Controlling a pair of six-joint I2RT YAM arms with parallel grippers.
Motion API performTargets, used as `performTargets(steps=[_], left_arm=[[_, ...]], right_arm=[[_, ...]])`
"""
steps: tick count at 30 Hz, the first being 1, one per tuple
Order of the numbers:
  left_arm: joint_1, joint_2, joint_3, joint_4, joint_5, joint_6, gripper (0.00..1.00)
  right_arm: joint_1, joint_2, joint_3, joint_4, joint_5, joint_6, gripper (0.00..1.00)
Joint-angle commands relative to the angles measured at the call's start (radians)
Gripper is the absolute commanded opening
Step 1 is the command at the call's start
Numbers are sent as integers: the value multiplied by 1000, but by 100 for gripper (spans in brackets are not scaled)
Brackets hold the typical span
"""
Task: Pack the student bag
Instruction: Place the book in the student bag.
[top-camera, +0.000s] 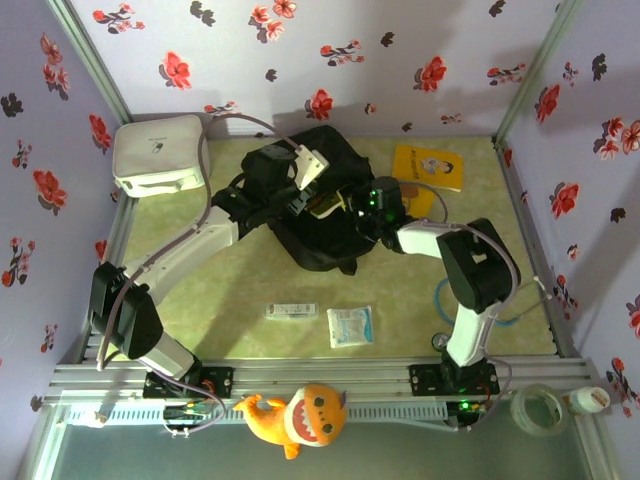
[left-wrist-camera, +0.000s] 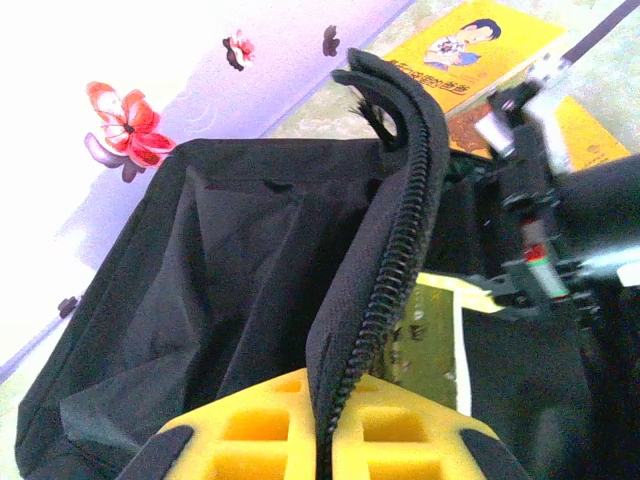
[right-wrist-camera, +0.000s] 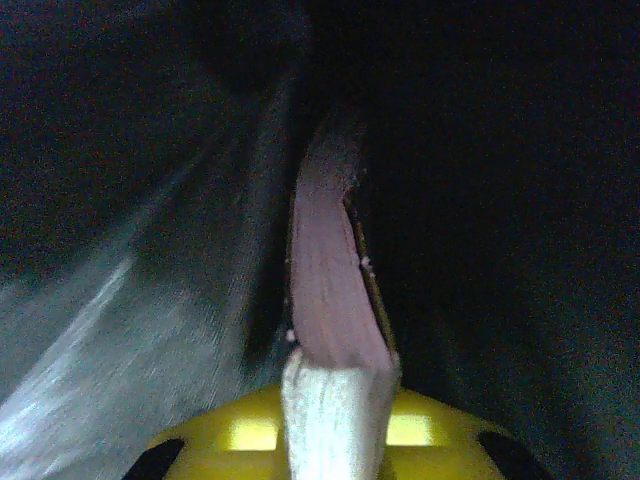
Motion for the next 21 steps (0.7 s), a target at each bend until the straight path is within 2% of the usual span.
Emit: performTargets(steps=[1,5,11,17,21], left_arm=[[-10,-33,24,81,28,-42,4],[-9,-20,38,76,26,-68,4],[-5,-3,43,71,15,-81,4],[10,9,42,48,-4,-111,3],[16,12,23,50,-6,-120,4]], right_arm=[[28,46,96,161,68,-2,10],[66,108,174,224,122,-6,11],[98,213,261,185,215,28,12],[105,303,295,174,227,61,20],[104,296,298,115,206,60,29]])
